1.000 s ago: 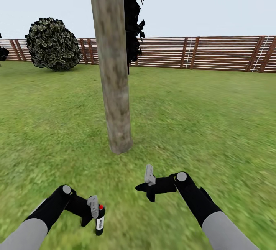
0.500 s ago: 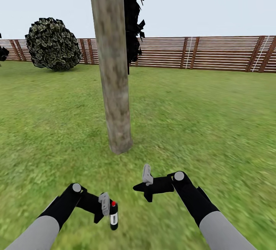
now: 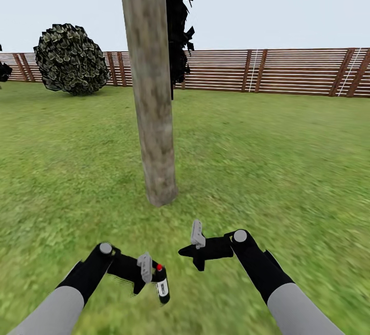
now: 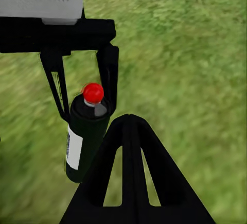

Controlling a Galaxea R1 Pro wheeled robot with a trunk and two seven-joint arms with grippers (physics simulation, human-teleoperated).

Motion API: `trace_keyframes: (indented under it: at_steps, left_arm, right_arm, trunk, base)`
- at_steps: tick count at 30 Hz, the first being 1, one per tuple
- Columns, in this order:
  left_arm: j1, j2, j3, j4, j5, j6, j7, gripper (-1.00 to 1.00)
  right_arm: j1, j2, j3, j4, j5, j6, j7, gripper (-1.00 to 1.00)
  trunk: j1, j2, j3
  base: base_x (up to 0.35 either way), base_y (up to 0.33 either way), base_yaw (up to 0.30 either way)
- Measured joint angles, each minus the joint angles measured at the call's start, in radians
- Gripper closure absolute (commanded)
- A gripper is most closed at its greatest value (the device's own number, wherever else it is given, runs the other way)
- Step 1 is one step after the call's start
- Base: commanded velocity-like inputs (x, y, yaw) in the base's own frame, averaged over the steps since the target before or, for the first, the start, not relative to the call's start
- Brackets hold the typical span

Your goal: In the garden, pick up the pesticide atomizer on the floor and spray pesticide onto both trees until each tree trunk is fully covered.

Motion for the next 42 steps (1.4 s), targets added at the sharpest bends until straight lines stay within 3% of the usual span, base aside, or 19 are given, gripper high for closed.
trace_keyframes:
  at_steps: [8,31,42]
  left_arm:
    - [-0.016,-0.050,-0.004,-0.004,-0.003,0.012,0.012,1.00]
    - [-0.041,-0.056,-0.006,-0.029,-0.005,0.015,0.003,1.00]
    - [-0.041,-0.078,-0.006,-0.030,-0.005,0.014,0.001,1.00]
  right_arm:
    - [0.000,0.000,0.001,0.000,0.000,0.000,0.000,1.00]
    - [0.001,0.000,0.000,0.000,0.004,0.003,-0.001,1.00]
    - [0.001,-0.002,0.000,0.000,0.005,0.003,-0.001,1.00]
  trunk:
    - [0.000,0.000,0.000]
    - [0.000,0.000,0.000]
    - [0.000,0.000,0.000]
  base:
    - [0.000,0.000,0.000]
    - [0.000,0.000,0.000]
    - [0.000,0.000,0.000]
